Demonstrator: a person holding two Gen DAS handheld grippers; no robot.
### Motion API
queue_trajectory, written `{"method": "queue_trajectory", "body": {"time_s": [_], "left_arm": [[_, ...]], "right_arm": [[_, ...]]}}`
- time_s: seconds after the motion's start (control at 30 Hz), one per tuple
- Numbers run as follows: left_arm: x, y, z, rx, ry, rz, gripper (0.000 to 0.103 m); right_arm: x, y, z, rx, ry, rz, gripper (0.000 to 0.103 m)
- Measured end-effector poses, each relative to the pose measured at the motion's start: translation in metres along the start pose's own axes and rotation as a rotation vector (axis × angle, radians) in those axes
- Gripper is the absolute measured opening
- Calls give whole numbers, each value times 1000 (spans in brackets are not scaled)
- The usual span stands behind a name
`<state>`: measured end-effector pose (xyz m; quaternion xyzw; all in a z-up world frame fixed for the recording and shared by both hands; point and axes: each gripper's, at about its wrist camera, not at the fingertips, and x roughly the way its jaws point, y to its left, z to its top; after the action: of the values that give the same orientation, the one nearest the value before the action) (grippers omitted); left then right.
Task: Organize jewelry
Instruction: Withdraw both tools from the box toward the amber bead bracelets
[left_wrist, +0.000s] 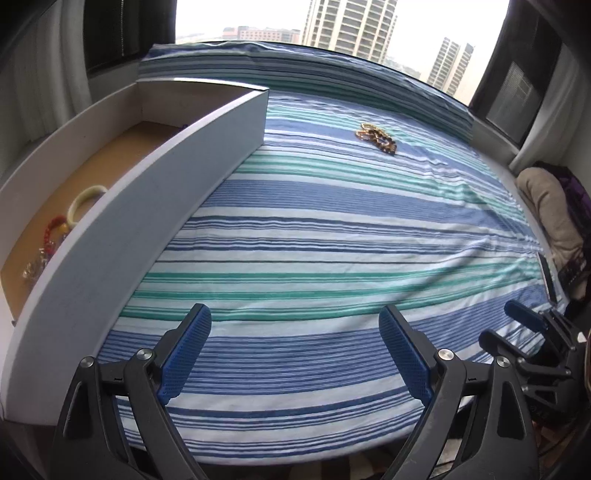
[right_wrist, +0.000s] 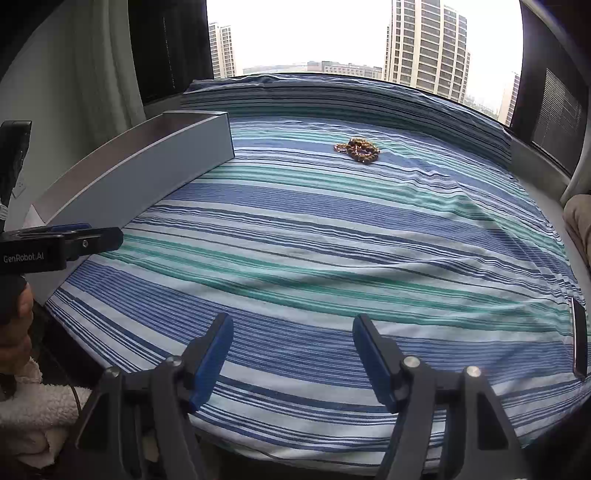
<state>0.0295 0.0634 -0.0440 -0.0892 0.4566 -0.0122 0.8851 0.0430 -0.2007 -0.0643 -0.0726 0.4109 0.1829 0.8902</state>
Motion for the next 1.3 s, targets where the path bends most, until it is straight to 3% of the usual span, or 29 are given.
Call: {"method": "queue_trajectory", "body": {"time_s": [0.3,0.93,1.17,1.3], "left_arm": [[13,1,-4,-22,44,18,93],[53,-32,7,59,130,45,93],[81,-59,51,160,129,44,93],[108,-77,105,171,105,-32,93]], "right_arm": [[-7,14,1,-52,-40,29,69],[6,-22,-3,34,-24,25,68],[20,-42,-6,81,7,20,69],[23,-52,-7,105,2,24,69]]}}
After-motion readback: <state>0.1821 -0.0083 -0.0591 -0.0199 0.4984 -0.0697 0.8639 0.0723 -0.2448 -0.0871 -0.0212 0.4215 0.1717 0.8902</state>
